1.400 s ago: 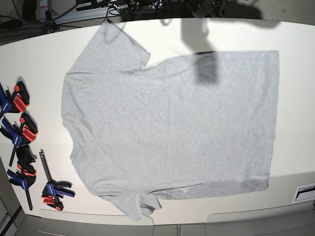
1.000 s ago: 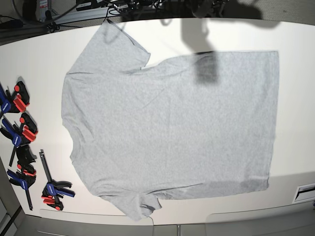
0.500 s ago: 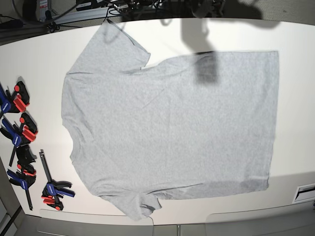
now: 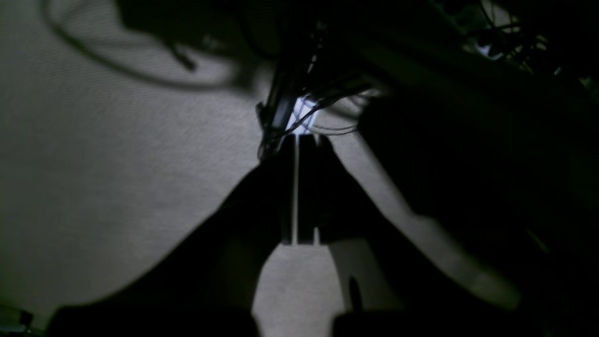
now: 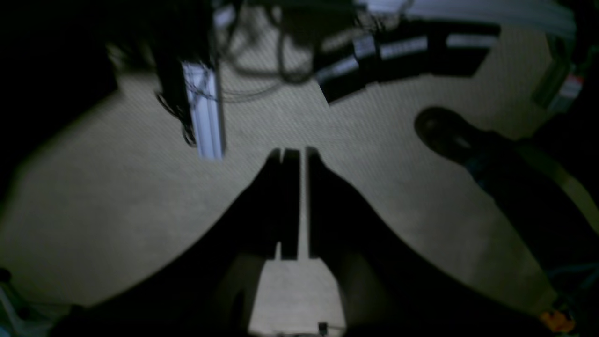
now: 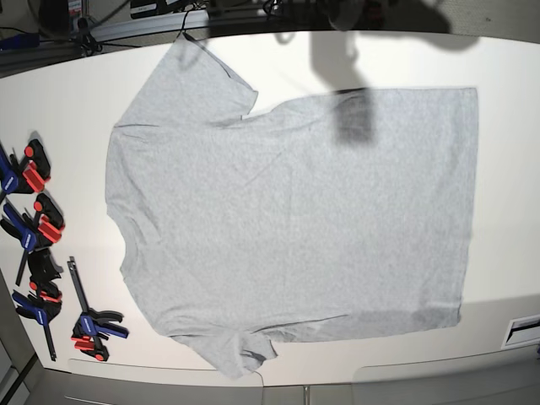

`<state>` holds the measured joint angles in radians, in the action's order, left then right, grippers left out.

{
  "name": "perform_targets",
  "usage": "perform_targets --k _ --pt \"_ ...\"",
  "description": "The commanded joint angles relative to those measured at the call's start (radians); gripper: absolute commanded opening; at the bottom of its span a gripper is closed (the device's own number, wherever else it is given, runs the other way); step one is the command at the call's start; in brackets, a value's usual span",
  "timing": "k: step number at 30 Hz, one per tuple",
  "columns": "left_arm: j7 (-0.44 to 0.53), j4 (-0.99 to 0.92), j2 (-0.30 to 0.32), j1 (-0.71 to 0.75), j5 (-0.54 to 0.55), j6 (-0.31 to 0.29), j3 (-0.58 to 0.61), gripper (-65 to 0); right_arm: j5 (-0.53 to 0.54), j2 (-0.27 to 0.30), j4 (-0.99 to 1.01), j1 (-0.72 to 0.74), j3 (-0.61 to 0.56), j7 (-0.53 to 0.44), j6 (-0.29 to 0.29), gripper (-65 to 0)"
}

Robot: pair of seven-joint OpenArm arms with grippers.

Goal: Fold the T-shirt properly

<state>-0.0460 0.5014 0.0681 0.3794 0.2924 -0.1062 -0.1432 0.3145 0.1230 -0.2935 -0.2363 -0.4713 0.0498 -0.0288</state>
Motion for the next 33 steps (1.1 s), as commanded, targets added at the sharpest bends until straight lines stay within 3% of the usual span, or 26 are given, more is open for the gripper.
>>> perform_targets --k 1,3,8,11,15,22,26,30,33 --pt "0.008 0.034 0.014 0.04 0.017 -0.002 0.002 -65.0 -0.001 0.016 -0.019 -0.027 0.0 -0.012 -0.008 -63.1" --pt "0.003 0.116 0.037 0.109 0.055 -0.002 0.002 -65.0 -0.001 0.043 -0.071 -0.083 0.0 -0.023 -0.008 -63.1" --pt "-0.133 0.435 0.109 0.316 0.165 -0.002 -0.001 -65.0 0.003 0.12 -0.305 -0.277 0.027 -0.026 -0.009 -63.4" --pt "-0.169 0.666 0.141 0.456 0.184 -0.002 -0.026 -65.0 0.011 0.151 -0.492 -0.425 0.104 -0.028 -0.009 -64.9" --pt "-0.212 0.974 0.161 0.632 0.193 -0.011 -0.1 -65.0 0.102 0.163 -0.775 -0.629 0.251 -0.027 -0.004 -65.0" --pt "-0.398 1.398 0.249 0.826 0.387 -0.241 -0.235 -65.0 0.249 0.163 -1.29 -0.946 0.467 0.019 0.117 -65.0" --pt "-0.491 1.544 0.251 0.853 0.475 -0.348 -0.321 -65.0 0.303 0.162 -1.554 -1.043 0.586 0.023 0.16 -65.0" --pt "-0.513 1.596 0.251 0.85 0.541 -0.397 -0.362 -65.0 0.374 0.14 -1.767 -1.062 0.713 0.045 0.164 -65.0" --pt "-0.506 1.597 0.245 0.847 0.558 -0.397 -0.361 -65.0 0.417 0.111 -1.87 -1.041 0.8 0.045 0.164 -65.0"
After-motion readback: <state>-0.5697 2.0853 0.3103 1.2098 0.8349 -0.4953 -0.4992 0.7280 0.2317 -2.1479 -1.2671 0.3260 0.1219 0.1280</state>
